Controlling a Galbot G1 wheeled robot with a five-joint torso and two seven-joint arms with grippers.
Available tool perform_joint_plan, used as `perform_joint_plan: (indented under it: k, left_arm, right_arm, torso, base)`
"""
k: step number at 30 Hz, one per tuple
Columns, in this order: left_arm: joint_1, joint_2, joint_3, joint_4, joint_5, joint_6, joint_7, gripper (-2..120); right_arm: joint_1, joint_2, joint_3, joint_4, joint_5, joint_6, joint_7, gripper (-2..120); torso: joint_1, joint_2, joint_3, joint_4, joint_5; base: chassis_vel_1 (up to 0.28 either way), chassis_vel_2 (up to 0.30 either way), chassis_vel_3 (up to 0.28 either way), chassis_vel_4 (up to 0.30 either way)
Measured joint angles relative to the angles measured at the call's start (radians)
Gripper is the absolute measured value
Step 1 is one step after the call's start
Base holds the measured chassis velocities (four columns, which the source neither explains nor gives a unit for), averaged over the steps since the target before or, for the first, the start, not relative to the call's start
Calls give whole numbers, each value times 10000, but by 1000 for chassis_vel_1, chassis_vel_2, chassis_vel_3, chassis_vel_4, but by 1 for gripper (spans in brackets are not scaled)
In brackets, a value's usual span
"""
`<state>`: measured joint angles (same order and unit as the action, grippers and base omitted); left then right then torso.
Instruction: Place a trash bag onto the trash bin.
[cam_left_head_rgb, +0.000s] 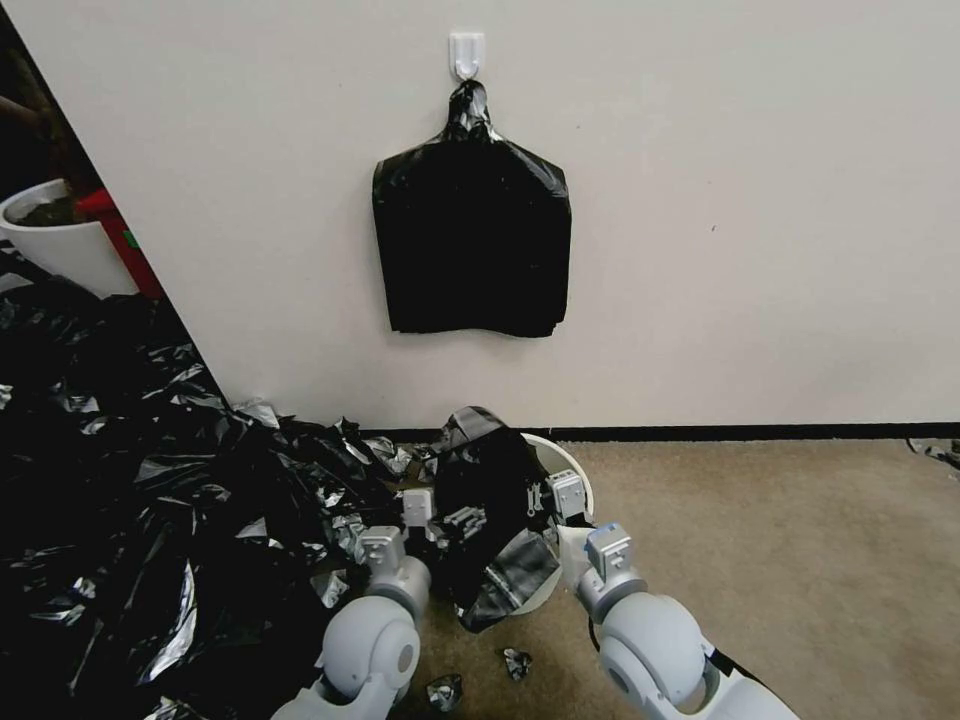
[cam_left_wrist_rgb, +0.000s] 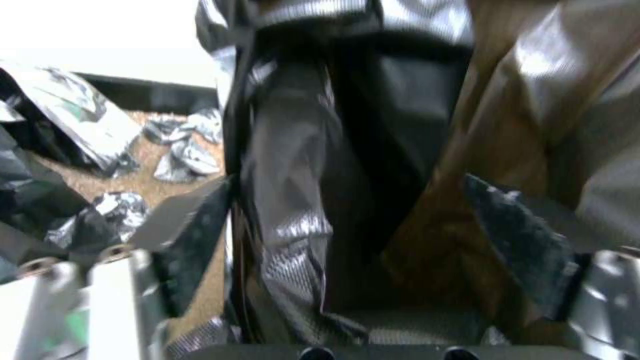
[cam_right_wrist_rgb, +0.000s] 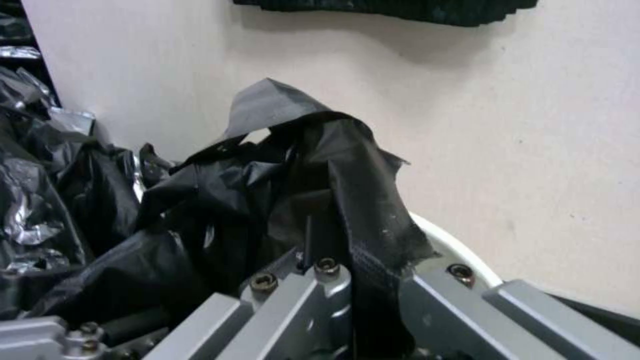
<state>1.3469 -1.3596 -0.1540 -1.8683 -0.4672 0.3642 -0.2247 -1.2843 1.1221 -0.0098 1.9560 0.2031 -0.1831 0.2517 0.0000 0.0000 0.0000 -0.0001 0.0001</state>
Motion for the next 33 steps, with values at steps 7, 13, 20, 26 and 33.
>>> perform_joint_plan:
  k: [7, 13, 20, 26, 33]
  left_arm:
    - [-182, -19, 141, 201, 329, 466, -276, 61]
    - [-53, 93, 87, -64, 567, 926, -555, 37]
    - [338, 407, -355, -296, 740, 974, 70, 9]
    - [740, 700, -827, -479, 1316, 130, 1289, 7]
    - [1340, 1092, -1545, -913, 1649, -1740, 2779, 5]
  right_arm:
    - [-68, 18, 89, -37, -14, 56, 22, 0]
    - [7, 19, 161, -286, -126, 227, 71, 0]
    - [424, -77, 397, -760, -562, 1107, 38, 0]
    - [741, -312, 501, -783, 22, 1435, -245, 0]
    - [1260, -557, 849, -984, 2232, 435, -28, 0]
  torso:
    - [-1, 1, -1, 3, 2]
    - [-1, 0, -1, 1, -2]
    - [0, 0, 0, -1, -4]
    - [1, 0, 0, 0, -3]
    - [1, 0, 0, 3, 1]
  base:
    - [0, 0, 0, 0]
    - [0, 0, 0, 0]
    - [0, 0, 0, 0]
    - [0, 0, 0, 0]
    - [0, 0, 0, 0]
